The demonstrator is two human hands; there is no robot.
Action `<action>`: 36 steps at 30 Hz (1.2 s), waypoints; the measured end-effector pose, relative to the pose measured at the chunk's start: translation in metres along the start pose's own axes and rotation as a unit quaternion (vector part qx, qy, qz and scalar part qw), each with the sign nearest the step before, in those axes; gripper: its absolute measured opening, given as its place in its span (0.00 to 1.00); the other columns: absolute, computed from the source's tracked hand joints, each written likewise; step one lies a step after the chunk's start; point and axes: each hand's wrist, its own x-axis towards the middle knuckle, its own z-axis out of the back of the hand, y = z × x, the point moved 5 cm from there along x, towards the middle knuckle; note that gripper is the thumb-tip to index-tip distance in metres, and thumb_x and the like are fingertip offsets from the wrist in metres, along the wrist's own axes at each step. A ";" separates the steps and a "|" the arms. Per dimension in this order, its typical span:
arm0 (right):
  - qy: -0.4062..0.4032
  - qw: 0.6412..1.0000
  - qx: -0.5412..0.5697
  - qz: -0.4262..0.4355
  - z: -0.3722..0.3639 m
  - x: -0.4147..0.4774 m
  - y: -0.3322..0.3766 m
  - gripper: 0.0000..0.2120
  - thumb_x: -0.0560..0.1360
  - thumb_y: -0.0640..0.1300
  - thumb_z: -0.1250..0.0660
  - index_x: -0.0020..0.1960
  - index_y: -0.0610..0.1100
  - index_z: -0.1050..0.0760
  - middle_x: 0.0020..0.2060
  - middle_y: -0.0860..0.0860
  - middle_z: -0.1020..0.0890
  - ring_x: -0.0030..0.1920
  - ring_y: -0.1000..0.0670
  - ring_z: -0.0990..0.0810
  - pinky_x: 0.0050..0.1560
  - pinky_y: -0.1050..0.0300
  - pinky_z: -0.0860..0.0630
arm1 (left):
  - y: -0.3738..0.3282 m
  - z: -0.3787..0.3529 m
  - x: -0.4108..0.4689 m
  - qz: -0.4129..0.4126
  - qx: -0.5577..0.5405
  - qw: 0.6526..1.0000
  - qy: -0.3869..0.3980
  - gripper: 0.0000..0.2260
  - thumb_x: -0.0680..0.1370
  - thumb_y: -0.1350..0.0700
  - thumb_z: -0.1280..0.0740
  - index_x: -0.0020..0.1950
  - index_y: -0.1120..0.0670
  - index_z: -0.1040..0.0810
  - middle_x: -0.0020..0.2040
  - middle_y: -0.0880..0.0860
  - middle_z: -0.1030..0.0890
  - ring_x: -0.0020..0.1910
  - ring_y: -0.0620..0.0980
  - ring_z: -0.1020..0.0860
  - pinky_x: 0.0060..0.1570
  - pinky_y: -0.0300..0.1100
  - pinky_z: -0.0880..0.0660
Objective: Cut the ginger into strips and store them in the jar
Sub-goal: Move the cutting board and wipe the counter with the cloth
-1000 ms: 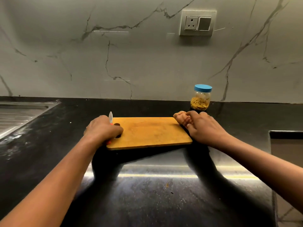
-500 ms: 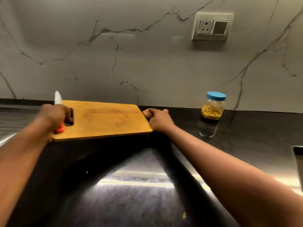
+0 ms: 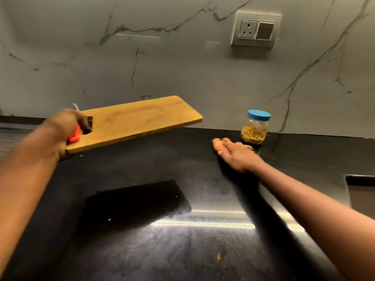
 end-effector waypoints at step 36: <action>-0.046 0.996 -0.031 -0.068 0.047 -0.172 -0.084 0.17 0.78 0.49 0.43 0.66 0.56 0.29 0.63 0.46 0.23 0.60 0.41 0.26 0.60 0.50 0.31 | -0.032 -0.104 -0.103 0.029 -0.112 0.973 0.197 0.05 0.75 0.67 0.44 0.41 0.60 0.32 0.42 0.55 0.28 0.33 0.49 0.30 0.17 0.31 0.30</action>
